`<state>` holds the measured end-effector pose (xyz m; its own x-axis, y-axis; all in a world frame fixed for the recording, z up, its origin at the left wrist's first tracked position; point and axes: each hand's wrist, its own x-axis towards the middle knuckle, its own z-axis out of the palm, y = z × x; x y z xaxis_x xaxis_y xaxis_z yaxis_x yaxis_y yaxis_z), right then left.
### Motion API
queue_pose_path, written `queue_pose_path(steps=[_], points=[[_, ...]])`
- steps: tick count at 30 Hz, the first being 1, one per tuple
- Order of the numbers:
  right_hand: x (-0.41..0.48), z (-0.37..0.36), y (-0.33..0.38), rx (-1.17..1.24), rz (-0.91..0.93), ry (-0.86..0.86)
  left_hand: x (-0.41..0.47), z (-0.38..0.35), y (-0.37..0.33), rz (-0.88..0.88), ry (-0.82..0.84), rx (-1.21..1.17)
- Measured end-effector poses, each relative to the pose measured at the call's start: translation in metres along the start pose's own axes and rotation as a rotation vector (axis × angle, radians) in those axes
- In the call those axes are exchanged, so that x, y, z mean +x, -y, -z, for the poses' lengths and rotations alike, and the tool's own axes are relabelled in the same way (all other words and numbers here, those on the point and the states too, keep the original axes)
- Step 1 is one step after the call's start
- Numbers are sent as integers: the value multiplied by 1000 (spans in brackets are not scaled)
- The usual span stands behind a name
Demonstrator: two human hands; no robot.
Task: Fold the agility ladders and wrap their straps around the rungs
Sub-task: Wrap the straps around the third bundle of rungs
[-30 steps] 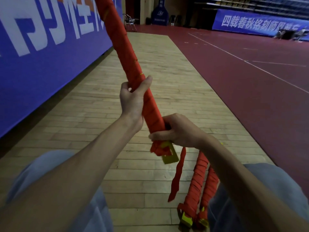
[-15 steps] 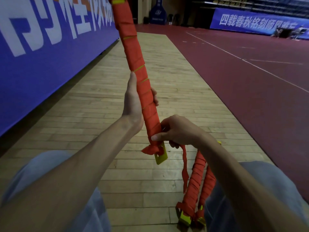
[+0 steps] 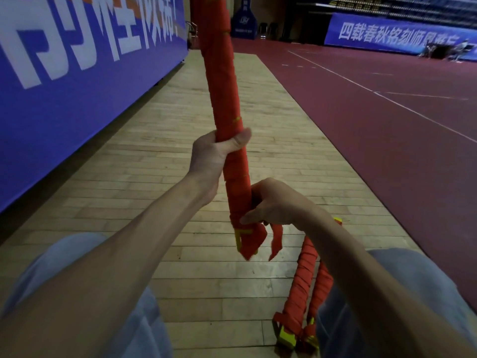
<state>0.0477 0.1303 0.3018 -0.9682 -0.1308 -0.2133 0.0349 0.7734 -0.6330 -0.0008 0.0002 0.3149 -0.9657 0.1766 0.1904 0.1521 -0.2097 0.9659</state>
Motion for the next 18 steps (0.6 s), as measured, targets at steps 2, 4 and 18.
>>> queue_pose_path(steps=[2, 4, 18], points=[[0, -1, -1, -48, -6, 24, -2, -2, 4, -56, -61, 119], [0, -3, -3, -68, -10, 33, -3, -6, 7, -99, -76, 136], [2, -8, 0, 18, 8, -119, 5, -8, 12, -151, -58, 68]])
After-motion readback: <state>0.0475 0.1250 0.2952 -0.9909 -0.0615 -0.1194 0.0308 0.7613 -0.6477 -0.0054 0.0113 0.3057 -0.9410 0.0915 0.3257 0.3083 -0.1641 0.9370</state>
